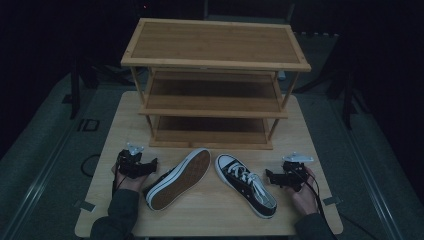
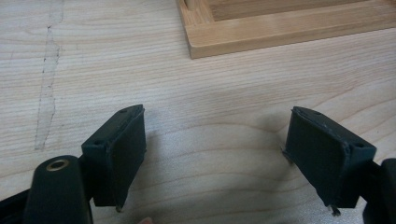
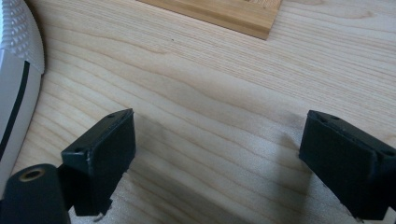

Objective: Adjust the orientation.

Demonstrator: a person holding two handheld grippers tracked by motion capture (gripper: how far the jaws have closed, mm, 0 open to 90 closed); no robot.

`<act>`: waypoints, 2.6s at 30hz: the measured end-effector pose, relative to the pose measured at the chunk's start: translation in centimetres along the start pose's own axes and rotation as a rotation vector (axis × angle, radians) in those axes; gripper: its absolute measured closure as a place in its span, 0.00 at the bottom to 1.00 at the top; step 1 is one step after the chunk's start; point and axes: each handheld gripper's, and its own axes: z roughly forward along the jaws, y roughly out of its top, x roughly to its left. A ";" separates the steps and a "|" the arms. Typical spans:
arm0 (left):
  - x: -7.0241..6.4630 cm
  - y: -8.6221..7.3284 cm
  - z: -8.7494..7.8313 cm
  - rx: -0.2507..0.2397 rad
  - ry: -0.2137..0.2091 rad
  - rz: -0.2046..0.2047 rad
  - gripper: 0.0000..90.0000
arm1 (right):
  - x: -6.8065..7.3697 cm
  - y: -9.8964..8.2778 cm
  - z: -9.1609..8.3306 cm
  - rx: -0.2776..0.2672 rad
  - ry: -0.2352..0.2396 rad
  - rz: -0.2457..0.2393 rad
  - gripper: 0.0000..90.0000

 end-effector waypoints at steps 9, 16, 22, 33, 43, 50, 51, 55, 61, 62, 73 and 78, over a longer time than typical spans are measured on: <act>-0.2 0.2 -0.4 -0.014 -0.056 0.017 0.39 | 0.1 -0.2 -0.2 0.001 0.004 -0.005 0.11; -0.8 0.6 -1.7 -0.052 -0.120 0.040 0.43 | 0.1 -0.3 -0.3 0.000 0.003 -0.006 0.12; -2.1 1.3 -3.6 -0.102 -0.193 0.097 0.44 | 0.1 -0.3 -0.3 -0.001 0.003 -0.006 0.12; -3.7 1.2 -5.9 -0.102 -0.287 0.174 0.48 | 0.1 -0.3 -0.3 -0.001 0.002 -0.006 0.12; -4.4 1.1 -5.8 -0.073 -0.345 0.202 0.50 | 0.1 -0.3 -0.3 -0.001 0.002 -0.006 0.12; -5.2 0.9 -6.7 -0.089 -0.358 0.216 0.53 | 0.1 -0.3 -0.3 -0.001 0.002 -0.006 0.12; -5.4 0.8 -6.8 -0.092 -0.367 0.215 0.53 | 0.1 -0.3 -0.3 -0.001 0.002 -0.006 0.12; -6.3 0.5 -7.6 -0.104 -0.398 0.229 0.53 | 0.1 -0.3 -0.3 -0.001 0.003 -0.006 0.12; -7.9 0.3 -8.9 -0.110 -0.405 0.272 0.53 | 0.1 -0.3 -0.3 -0.001 0.003 -0.006 0.12; -8.1 0.3 -9.1 -0.109 -0.407 0.280 0.53 | 0.1 -0.3 -0.3 -0.001 0.003 -0.006 0.12; -9.7 0.0 -10.1 -0.112 -0.427 0.328 0.55 | 0.1 -0.3 -0.3 -0.001 0.004 -0.005 0.12; -10.7 -0.5 -10.4 -0.097 -0.459 0.339 0.54 | 0.1 -0.3 -0.3 -0.001 0.004 -0.006 0.12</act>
